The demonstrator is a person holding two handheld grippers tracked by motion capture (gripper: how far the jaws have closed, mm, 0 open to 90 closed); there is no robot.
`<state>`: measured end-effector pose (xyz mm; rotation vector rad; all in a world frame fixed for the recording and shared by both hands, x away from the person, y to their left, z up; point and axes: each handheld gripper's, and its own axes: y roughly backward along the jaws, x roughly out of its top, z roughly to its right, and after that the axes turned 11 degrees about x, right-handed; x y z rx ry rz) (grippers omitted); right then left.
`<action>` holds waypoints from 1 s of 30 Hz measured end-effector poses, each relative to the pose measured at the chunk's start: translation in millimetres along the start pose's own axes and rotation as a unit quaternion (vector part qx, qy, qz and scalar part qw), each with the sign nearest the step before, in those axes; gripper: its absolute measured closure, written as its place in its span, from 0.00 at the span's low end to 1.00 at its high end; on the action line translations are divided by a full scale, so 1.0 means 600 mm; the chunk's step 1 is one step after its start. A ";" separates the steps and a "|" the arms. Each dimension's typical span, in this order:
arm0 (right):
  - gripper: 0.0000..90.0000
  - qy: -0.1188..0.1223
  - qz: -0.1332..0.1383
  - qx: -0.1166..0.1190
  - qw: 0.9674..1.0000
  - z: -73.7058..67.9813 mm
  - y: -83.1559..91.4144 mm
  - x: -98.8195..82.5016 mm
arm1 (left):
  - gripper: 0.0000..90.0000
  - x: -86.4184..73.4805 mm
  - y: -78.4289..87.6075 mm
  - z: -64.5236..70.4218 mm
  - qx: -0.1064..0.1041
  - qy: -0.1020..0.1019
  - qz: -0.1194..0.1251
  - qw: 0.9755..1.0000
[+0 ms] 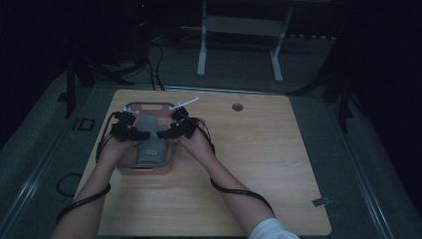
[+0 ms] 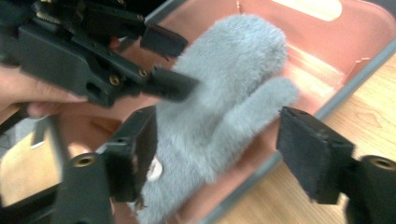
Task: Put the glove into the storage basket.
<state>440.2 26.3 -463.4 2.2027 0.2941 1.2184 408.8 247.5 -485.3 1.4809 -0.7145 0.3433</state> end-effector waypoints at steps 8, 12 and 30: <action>0.22 0.014 0.003 0.046 0.999 0.005 0.049 -0.030 | 0.31 -0.019 0.059 0.015 -0.048 0.014 0.085 0.995; 0.22 0.027 0.002 0.040 0.999 0.003 0.073 -0.047 | 0.28 -0.029 0.076 0.046 -0.072 0.001 0.108 0.991; 0.21 0.068 0.018 0.017 0.997 0.019 0.184 -0.140 | 0.16 -0.066 0.111 0.196 -0.154 -0.080 0.184 0.967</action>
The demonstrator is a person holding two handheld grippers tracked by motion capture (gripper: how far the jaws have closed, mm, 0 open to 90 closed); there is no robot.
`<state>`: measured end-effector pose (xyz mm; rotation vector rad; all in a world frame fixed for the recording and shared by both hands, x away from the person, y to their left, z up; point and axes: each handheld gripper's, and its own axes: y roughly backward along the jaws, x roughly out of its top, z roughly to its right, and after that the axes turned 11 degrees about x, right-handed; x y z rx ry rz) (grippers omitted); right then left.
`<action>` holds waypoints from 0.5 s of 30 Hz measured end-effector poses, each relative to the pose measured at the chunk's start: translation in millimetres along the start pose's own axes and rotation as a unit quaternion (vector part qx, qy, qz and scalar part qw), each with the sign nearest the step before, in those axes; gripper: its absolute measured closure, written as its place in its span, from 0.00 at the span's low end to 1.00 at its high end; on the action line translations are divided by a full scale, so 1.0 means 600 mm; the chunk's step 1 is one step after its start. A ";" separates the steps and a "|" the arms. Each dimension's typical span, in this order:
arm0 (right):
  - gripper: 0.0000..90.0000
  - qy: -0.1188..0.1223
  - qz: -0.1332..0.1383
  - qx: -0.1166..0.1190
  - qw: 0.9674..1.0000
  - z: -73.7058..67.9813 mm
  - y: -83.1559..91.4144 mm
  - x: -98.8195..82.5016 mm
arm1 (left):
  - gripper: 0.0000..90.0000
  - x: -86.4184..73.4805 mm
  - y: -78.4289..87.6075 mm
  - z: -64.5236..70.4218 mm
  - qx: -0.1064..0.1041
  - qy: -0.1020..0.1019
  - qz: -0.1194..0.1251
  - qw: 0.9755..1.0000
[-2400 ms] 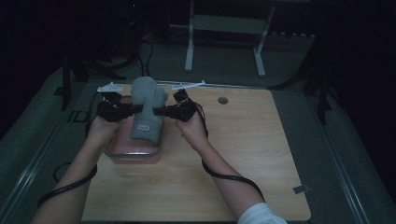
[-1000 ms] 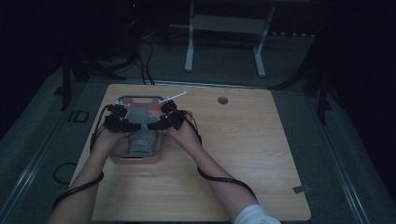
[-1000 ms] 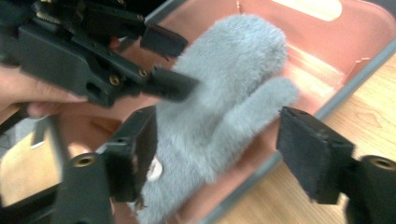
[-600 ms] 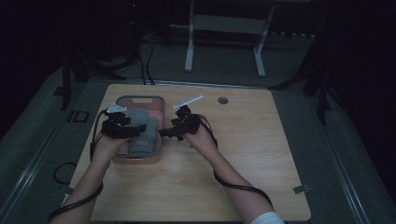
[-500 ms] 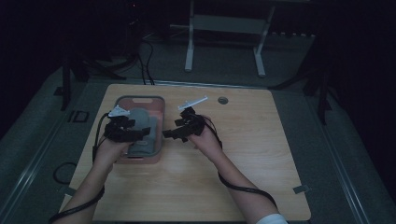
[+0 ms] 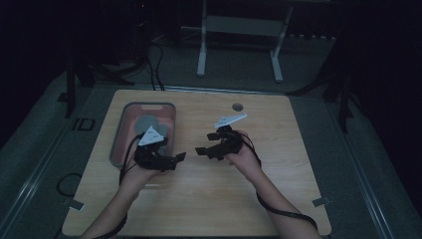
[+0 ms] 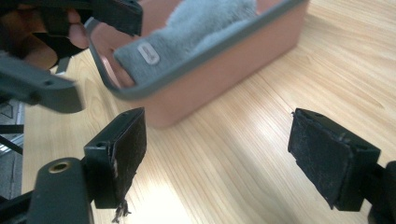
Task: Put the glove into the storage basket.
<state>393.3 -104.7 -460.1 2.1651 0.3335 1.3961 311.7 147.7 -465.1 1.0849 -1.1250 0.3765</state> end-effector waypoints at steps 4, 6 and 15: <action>0.22 -0.002 0.001 -0.007 1.000 0.005 0.023 -0.023 | 0.16 -0.003 -0.009 0.032 -0.020 -0.022 0.003 1.000; 0.22 -0.004 0.004 -0.008 1.000 0.007 0.035 -0.034 | 0.16 -0.006 -0.015 0.043 -0.030 -0.025 0.004 0.999; 0.21 0.013 -0.001 -0.027 1.000 0.011 0.072 -0.087 | 0.16 -0.027 -0.043 0.083 -0.057 -0.036 -0.002 0.998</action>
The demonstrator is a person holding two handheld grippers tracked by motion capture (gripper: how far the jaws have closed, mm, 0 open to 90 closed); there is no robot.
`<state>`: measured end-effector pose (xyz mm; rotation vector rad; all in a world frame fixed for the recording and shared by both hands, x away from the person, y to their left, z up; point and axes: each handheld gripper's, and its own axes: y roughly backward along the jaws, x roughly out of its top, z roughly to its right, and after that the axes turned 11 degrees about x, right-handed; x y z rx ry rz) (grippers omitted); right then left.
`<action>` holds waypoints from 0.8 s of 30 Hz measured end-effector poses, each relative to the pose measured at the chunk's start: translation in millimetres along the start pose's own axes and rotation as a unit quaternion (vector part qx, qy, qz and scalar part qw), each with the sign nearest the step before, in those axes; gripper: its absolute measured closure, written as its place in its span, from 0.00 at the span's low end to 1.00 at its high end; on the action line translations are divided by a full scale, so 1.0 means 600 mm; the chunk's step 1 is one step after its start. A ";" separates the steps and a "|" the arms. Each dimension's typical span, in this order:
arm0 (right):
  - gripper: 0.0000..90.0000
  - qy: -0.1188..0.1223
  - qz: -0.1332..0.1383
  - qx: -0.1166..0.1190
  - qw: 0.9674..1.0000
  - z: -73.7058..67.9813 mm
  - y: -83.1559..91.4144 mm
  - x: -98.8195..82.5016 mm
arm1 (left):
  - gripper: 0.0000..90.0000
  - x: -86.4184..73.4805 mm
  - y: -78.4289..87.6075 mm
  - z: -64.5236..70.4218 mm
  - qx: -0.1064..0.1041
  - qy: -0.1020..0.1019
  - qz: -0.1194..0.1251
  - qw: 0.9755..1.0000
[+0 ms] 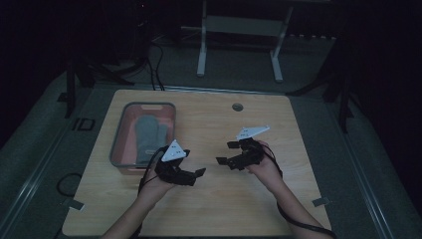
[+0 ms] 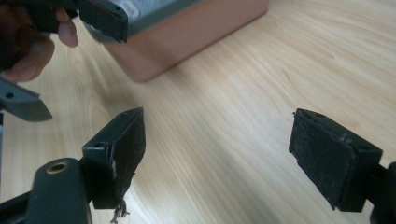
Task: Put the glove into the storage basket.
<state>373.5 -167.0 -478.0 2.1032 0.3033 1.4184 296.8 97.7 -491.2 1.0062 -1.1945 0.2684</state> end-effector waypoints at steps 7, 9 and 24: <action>0.20 -0.007 -0.003 -0.007 1.000 0.009 0.017 -0.047 | 0.16 -0.021 -0.020 0.022 -0.014 -0.009 -0.015 1.000; 0.20 -0.007 -0.004 -0.010 1.000 0.012 0.021 -0.060 | 0.16 -0.028 -0.027 0.029 -0.015 -0.012 -0.016 1.000; 0.19 0.009 -0.003 -0.022 1.000 0.015 0.042 -0.147 | 0.16 -0.067 -0.055 0.059 -0.057 -0.038 -0.034 0.997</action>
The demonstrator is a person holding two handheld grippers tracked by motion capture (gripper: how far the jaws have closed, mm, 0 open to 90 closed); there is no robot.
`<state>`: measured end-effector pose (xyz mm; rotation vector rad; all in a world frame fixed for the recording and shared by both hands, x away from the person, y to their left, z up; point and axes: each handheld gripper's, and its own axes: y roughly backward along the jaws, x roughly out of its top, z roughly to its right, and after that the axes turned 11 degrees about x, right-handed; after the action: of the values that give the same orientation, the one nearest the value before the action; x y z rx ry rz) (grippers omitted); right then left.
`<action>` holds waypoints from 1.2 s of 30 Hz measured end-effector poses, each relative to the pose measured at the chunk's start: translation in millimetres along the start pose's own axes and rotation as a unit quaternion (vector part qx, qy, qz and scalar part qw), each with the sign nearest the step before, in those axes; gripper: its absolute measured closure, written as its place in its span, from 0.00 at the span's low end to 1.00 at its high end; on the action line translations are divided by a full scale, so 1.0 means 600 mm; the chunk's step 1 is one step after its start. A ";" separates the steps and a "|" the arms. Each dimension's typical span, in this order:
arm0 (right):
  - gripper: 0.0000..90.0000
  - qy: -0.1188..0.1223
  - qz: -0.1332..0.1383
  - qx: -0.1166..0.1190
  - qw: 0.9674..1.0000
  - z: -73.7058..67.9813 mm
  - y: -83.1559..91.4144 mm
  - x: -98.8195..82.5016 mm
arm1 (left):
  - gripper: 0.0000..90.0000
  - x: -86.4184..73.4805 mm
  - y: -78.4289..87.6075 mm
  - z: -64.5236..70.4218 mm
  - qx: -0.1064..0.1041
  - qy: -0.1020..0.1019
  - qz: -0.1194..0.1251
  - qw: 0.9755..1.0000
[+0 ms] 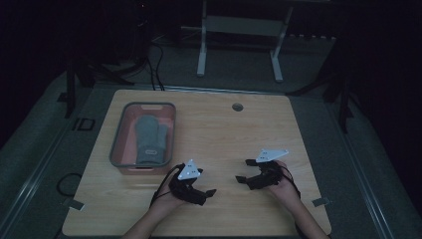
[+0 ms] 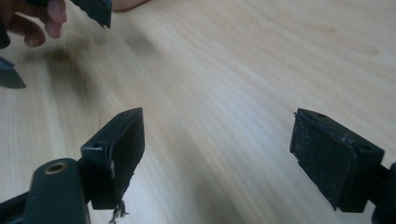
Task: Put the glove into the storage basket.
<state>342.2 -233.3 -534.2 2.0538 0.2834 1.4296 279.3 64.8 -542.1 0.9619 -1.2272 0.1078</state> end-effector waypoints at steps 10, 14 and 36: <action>0.15 0.025 0.012 -0.009 1.000 -0.010 0.016 -0.043 | 0.16 -0.011 -0.002 0.027 -0.005 -0.029 -0.002 1.000; 0.16 0.043 0.012 -0.018 0.999 -0.017 0.018 -0.060 | 0.16 -0.014 -0.003 0.033 -0.012 -0.034 -0.002 0.999; 0.16 0.068 0.017 -0.054 0.996 -0.019 0.036 -0.087 | 0.16 -0.025 -0.009 0.039 -0.019 -0.044 0.001 0.999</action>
<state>307.8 -272.1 -559.1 1.8871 0.2213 1.5736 259.0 51.8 -557.5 0.9398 -1.3066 0.0447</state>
